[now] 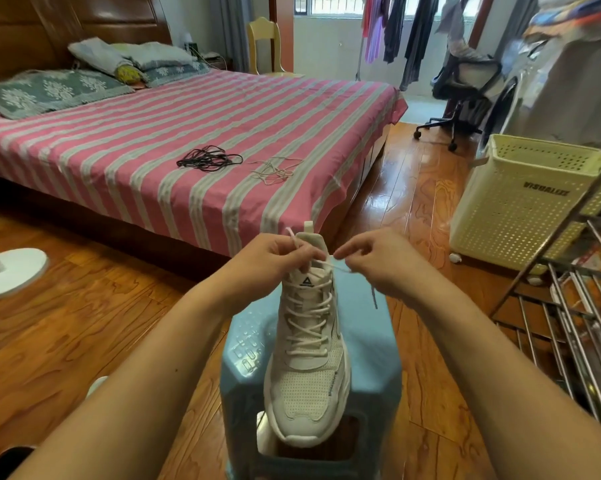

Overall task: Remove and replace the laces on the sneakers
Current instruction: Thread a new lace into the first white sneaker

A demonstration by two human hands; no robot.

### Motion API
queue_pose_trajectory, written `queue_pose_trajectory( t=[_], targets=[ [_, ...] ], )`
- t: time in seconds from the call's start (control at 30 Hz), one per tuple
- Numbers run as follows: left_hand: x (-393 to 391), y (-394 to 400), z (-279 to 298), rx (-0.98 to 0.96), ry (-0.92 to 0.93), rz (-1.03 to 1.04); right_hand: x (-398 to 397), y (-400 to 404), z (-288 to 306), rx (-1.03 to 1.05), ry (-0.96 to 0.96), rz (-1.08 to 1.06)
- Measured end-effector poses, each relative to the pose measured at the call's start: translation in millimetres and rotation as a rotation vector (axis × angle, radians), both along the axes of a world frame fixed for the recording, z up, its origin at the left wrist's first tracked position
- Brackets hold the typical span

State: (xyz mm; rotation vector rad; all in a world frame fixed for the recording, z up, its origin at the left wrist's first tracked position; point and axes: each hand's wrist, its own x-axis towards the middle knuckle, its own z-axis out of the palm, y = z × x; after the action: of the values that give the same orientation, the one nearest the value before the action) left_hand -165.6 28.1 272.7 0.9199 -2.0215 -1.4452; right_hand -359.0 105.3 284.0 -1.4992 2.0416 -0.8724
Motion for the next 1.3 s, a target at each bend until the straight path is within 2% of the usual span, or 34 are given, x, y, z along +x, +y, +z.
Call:
queue_pose_trajectory(
  t=[0.1, 0.2, 0.37, 0.47, 0.53, 0.67, 0.73, 0.8, 0.87, 0.9, 1.0, 1.03, 1.07, 1.13, 1.23, 1.3],
  targets=[
    [7, -1, 4, -0.044, -0.036, -0.064, 16, 3, -3, -0.016, 0.036, 0.182],
    [11, -2, 5, -0.103, -0.039, -0.072, 29, -7, -13, -0.107, -0.039, 0.214],
    [-8, 13, -17, -0.692, 0.029, 0.282, 23, -7, -15, -0.039, -0.250, 0.224],
    [-9, 12, -25, -0.846, 0.039, 0.307, 19, -7, -14, -0.076, -0.464, 0.263],
    [-3, 9, -24, -0.801, 0.002, 0.308, 19, -12, -17, -0.150, -0.368, 0.264],
    [13, 8, -16, -0.582, -0.131, 0.200, 11, -15, -24, -0.358, 0.251, 0.274],
    [28, 8, -15, -0.419, -0.224, 0.142, 1, -14, -28, -0.327, 0.476, 0.248],
    [38, 13, -17, -0.249, -0.276, 0.128, -2, -11, -32, -0.251, 0.579, 0.241],
    [37, 19, -16, -0.217, -0.293, 0.208, 3, -9, -33, -0.264, 0.574, 0.265],
    [33, 20, -15, -0.196, -0.240, 0.288, 5, -8, -32, -0.288, 0.531, 0.264],
    [16, 18, -6, 0.110, 0.086, 0.366, 7, -8, -29, -0.367, 0.363, 0.223],
    [9, 17, -5, 0.211, 0.160, 0.358, 7, -8, -27, -0.383, 0.293, 0.203],
    [2, 16, -6, 0.232, 0.176, 0.345, 8, -9, -26, -0.399, 0.214, 0.182],
    [-10, 17, -5, 0.093, 0.080, 0.290, 18, -10, -20, -0.452, 0.091, 0.167],
    [-18, 20, 1, -0.035, -0.086, 0.108, 32, -14, -17, -0.536, 0.039, 0.177],
    [-15, 16, 0, -0.143, -0.191, 0.046, 35, -16, -20, -0.499, -0.013, 0.178]
  ],
)
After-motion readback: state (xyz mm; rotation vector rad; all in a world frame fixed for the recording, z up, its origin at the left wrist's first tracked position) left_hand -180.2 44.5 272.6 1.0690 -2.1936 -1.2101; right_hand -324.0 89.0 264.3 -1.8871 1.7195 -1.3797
